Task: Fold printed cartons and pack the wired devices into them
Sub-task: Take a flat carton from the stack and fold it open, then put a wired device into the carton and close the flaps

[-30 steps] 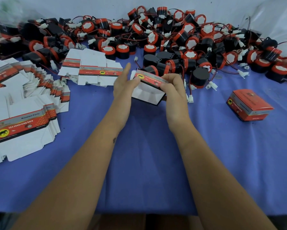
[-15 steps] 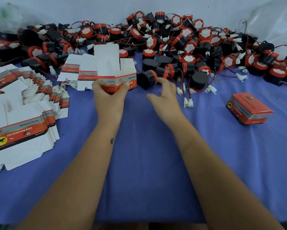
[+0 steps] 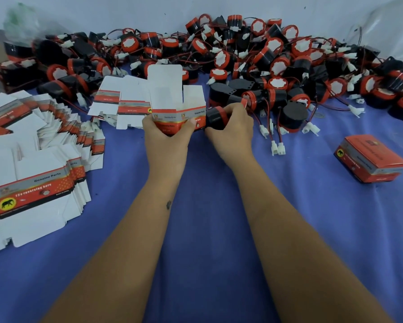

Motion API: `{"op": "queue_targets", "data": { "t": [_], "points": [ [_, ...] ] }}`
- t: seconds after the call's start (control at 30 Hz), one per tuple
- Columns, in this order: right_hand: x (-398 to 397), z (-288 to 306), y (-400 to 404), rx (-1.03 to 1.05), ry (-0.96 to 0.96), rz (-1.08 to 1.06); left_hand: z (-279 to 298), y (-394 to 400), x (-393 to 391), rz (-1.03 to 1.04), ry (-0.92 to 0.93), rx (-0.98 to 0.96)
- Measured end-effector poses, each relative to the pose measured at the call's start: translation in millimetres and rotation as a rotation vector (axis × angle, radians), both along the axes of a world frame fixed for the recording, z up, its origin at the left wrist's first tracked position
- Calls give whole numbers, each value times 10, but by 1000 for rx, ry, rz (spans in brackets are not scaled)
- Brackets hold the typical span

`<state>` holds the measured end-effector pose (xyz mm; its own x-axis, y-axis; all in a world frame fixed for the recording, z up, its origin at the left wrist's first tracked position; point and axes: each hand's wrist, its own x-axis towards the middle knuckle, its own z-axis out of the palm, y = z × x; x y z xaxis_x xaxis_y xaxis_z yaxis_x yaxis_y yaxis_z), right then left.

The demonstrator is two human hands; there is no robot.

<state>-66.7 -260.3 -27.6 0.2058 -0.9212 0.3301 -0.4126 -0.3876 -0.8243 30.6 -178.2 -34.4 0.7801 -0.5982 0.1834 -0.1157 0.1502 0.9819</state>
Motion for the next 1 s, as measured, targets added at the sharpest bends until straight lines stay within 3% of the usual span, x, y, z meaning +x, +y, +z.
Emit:
{"op": "queue_targets", "data": {
  "t": [0.1,0.23,0.37,0.47,0.63,0.7,0.87,1.0],
  "points": [
    [-129,22,112,199,-149,159,10,14,5,17,15,-3],
    [-306,45,316,95,-193,151,22,29,-3,24,-20,24],
    [-419,35,579,-116,-37,291,27,54,-21,-8,-81,70],
    [-446,52,663,-66,3,381,19,78,-24,-17,-84,79],
    [-419,28,627,-147,280,430,15,73,-9,64,-146,131],
    [-408,24,631,-238,296,337,22,65,-5,64,-133,124],
    [-430,116,648,-498,113,-189,36,87,-36,15,-157,109],
    [-489,174,601,-604,-8,-271,40,111,-125,-227,-217,193]
  ]
}}
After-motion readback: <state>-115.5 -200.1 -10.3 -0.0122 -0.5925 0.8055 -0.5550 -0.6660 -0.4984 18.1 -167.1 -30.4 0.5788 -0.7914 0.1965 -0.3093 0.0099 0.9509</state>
